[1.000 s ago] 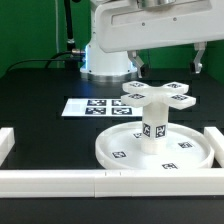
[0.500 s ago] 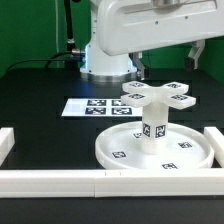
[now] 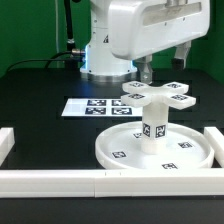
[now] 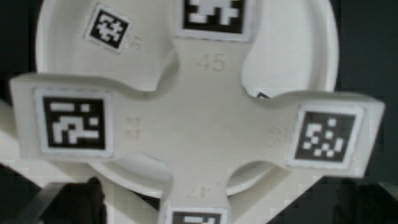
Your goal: Assemble round table
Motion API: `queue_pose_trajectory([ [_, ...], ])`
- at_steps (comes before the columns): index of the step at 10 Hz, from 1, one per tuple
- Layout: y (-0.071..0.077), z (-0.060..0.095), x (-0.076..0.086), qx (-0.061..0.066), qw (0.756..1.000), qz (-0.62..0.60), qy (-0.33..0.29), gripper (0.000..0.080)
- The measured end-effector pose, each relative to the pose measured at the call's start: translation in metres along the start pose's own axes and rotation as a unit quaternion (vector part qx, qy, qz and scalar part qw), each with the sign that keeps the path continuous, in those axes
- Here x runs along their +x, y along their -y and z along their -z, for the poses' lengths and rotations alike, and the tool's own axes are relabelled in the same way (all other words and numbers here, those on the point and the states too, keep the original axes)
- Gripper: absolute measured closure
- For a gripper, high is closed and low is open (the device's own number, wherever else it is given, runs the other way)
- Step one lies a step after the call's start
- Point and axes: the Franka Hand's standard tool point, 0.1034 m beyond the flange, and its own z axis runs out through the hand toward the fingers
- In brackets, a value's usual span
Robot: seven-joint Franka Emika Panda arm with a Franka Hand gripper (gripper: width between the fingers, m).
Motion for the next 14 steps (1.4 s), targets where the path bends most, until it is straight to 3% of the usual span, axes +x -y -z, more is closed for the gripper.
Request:
queue_pose_trajectory([
  [6, -0.006, -0.005, -0.008, -0.012, 0.977, 0.215, 0.008, 0.0151],
  [9, -0.004, -0.017, -0.005, -0.017, 0.975, 0.222, 0.009, 0.015],
  [14, -0.003, -0.028, -0.008, -0.012, 0.975, 0.221, 0.013, 0.015],
])
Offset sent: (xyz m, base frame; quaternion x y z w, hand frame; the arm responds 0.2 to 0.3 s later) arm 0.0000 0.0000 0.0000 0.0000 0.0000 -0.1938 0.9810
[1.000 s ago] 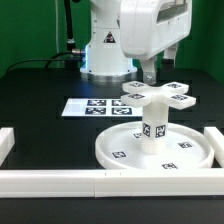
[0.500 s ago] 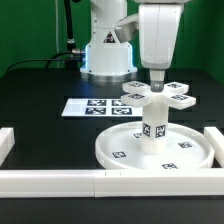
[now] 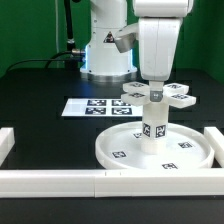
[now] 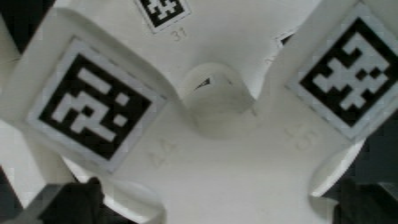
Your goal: Assemble round table
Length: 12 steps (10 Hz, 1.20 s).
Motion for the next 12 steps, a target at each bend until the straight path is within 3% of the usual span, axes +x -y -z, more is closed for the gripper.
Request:
queue_pose_trajectory([
  [4, -0.0006, -0.0005, -0.0023, 0.0, 1.0, -0.003, 0.0, 0.015],
  [5, -0.0009, -0.0006, -0.0043, 0.001, 1.0, -0.005, 0.001, 0.0293],
  [6, -0.001, -0.0006, -0.0047, 0.001, 1.0, -0.005, 0.001, 0.0293],
  [7, -0.0012, -0.0004, -0.0049, 0.001, 1.0, -0.005, 0.001, 0.0374],
  [12, -0.0018, -0.0002, -0.0065, 0.001, 1.0, -0.007, 0.001, 0.0373],
])
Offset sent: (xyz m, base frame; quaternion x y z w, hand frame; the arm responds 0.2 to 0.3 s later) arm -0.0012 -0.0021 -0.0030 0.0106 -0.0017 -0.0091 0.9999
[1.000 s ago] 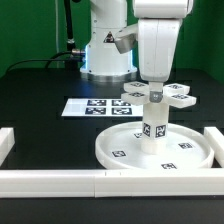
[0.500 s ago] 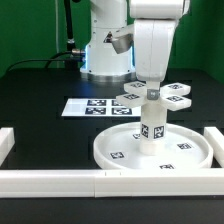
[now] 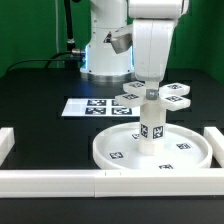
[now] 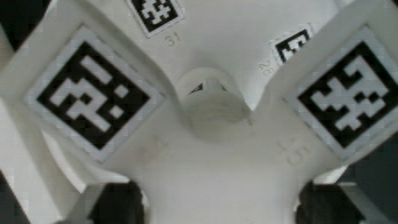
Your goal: Assemble round table
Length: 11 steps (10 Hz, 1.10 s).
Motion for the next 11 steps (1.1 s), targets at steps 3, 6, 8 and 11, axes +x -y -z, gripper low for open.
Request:
queue_pose_trajectory([
  [3, -0.0025, 0.0034, -0.0069, 0.0, 1.0, -0.004, 0.004, 0.0373],
  [6, -0.0018, 0.0012, -0.0083, 0.002, 0.994, -0.112, 0.001, 0.0373],
  [8, -0.0015, 0.0005, -0.0084, 0.003, 0.982, -0.188, 0.002, 0.0373],
  [11, -0.0007, -0.0007, -0.0067, 0.004, 0.937, -0.349, -0.002, 0.0373],
])
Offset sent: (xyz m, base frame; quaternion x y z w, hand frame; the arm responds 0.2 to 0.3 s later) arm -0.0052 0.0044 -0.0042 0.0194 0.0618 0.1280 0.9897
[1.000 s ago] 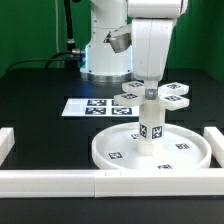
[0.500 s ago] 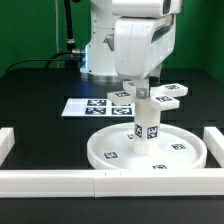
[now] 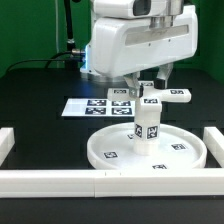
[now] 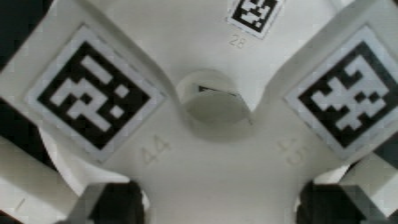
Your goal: Assemble round table
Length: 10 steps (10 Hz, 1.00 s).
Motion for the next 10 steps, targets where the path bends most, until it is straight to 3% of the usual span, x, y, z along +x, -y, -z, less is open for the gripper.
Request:
queue_pose_trajectory([
  [2, 0.0023, -0.001, 0.0008, 0.002, 0.992, -0.126, -0.011, 0.0373],
  [6, 0.0028, -0.0008, 0.0015, 0.008, 0.969, -0.248, -0.016, 0.0372],
  [9, 0.0034, -0.0008, 0.0023, 0.017, 0.935, -0.353, -0.018, 0.0372],
  [10, 0.0049, -0.0006, 0.0037, 0.024, 0.912, -0.408, -0.019, 0.0372],
])
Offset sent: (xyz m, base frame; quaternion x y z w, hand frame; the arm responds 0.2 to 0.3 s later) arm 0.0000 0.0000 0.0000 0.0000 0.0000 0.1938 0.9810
